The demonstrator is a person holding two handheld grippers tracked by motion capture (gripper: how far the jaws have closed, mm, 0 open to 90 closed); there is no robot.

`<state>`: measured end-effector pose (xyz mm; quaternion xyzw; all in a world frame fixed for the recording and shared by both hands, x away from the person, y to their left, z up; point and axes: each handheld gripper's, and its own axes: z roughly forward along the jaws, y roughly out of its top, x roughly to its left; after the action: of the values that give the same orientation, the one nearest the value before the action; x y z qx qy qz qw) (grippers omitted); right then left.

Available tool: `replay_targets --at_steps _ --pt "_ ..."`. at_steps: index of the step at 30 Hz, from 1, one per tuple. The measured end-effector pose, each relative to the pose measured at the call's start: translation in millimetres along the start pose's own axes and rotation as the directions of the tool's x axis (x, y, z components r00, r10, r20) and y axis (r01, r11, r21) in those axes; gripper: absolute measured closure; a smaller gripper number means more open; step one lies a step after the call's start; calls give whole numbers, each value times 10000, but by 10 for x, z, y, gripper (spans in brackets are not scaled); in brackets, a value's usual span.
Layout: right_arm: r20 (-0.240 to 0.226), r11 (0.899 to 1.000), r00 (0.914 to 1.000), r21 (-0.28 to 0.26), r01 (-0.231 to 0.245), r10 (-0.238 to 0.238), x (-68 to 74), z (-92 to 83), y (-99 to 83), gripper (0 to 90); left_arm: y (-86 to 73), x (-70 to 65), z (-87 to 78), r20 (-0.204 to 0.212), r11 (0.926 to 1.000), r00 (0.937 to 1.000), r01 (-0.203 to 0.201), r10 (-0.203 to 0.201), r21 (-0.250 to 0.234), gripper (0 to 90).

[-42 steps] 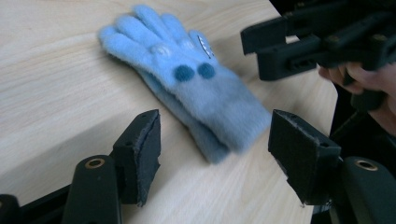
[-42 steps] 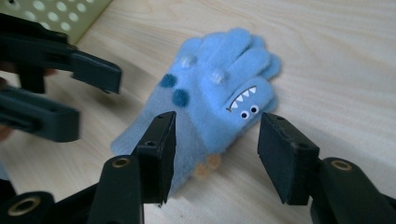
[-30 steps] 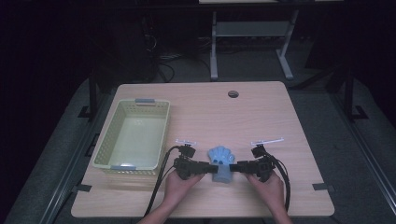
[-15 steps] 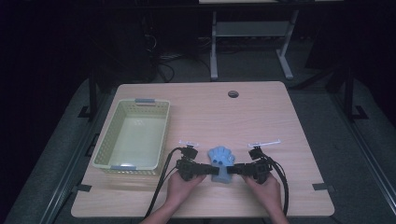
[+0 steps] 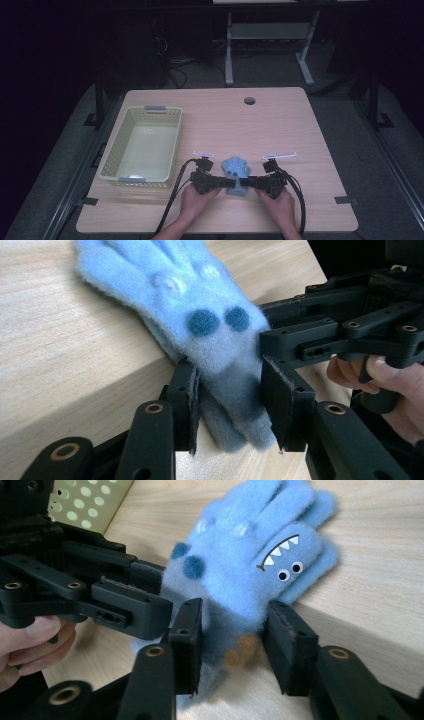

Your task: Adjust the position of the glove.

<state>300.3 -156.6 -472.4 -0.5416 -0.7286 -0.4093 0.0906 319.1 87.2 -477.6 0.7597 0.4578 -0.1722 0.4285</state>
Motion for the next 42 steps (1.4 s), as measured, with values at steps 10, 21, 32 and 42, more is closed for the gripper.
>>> replay_targets --at_steps 10,21,32,42 --pt "130 9998 9999 -166 95 -93 32 78 7 737 16 44 29 304 9999 9994 143 -142 -14 684" --pt "-33 9995 9996 -137 276 -277 17 59 32 780 41 67 17 540 9998 9985 56 -45 -195 784" --pt "-132 9992 9994 -241 319 -322 52 23 42 786 62 50 -40 603 9996 9981 -107 122 -246 787" --pt "-116 9963 9978 -578 640 -648 142 -89 88 786 125 -79 -149 668 9970 9961 -531 568 -562 785"
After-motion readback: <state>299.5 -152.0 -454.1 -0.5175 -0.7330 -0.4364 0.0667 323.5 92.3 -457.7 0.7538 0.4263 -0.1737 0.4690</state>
